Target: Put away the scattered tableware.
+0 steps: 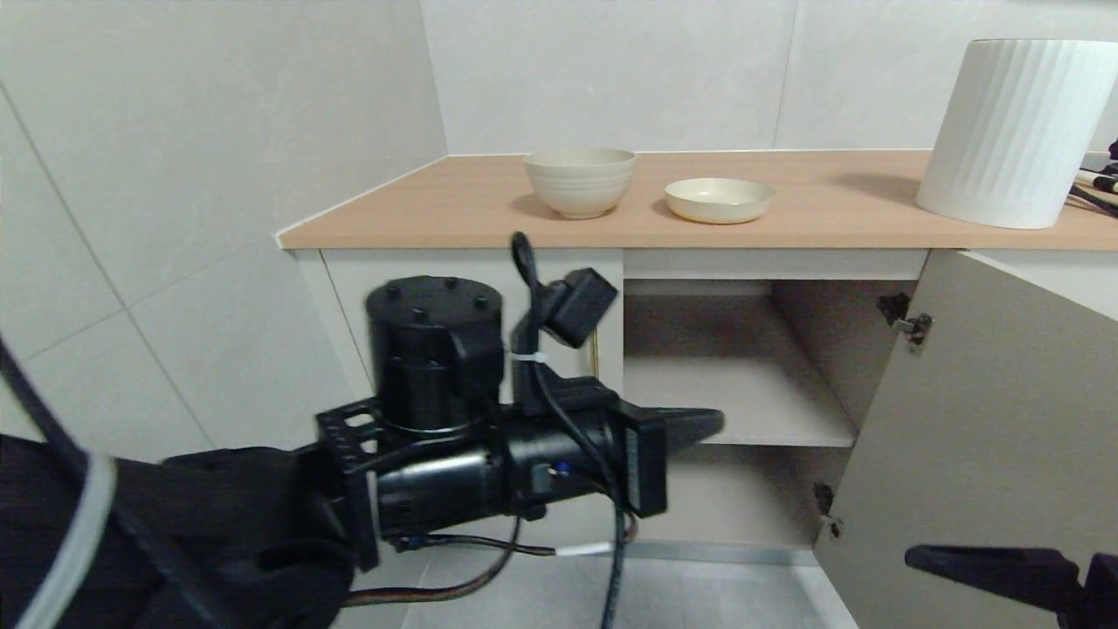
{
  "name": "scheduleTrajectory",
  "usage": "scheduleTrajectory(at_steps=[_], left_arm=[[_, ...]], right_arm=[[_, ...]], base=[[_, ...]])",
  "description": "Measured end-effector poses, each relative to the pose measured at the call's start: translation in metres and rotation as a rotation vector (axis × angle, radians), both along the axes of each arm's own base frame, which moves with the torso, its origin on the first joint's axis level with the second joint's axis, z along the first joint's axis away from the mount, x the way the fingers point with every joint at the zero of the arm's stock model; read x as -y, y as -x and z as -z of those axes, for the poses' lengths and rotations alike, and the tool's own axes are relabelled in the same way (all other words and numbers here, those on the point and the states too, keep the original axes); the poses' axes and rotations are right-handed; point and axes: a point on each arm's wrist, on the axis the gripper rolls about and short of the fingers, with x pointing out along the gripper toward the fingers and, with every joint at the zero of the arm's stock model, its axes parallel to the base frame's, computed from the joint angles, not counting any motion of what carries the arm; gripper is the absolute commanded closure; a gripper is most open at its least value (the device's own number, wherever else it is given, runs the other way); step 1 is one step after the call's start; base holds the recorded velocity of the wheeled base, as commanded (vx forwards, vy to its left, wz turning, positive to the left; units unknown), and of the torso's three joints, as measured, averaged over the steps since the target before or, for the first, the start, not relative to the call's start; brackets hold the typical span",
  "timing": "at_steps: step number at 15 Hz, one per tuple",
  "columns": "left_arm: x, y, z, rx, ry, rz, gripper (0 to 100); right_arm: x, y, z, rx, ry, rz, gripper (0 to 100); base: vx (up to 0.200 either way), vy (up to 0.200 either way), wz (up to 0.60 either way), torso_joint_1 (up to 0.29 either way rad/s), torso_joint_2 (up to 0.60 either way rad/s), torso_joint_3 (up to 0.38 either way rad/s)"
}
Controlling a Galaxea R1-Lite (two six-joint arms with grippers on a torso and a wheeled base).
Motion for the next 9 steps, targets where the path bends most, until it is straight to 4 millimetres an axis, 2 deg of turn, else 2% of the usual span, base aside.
scheduleTrajectory(at_steps=[3,6,7,9], left_arm=[[-0.065,0.016,-0.018,-0.029,-0.055,-0.126,100],[-0.126,0.044,-0.035,-0.04,-0.114,-0.266,100],[-0.143,0.055,-0.041,-0.026,-0.116,-0.317,100],[-0.164,0.071,-0.05,0.015,-0.099,-0.382,100]], right_arm=[[-0.02,-0.031,-0.029,0.029,-0.013,0.098,0],[-0.034,-0.066,-0.056,0.012,0.022,0.23,0],[-0.038,-0.076,-0.065,-0.003,0.047,0.285,0],[-0.046,-0.094,-0.084,0.006,0.05,0.343,0]], base=[[0.0,0.0,0.0,0.0,0.0,0.0],[0.0,0.0,0.0,0.0,0.0,0.0],[0.0,0.0,0.0,0.0,0.0,0.0],[0.0,0.0,0.0,0.0,0.0,0.0]])
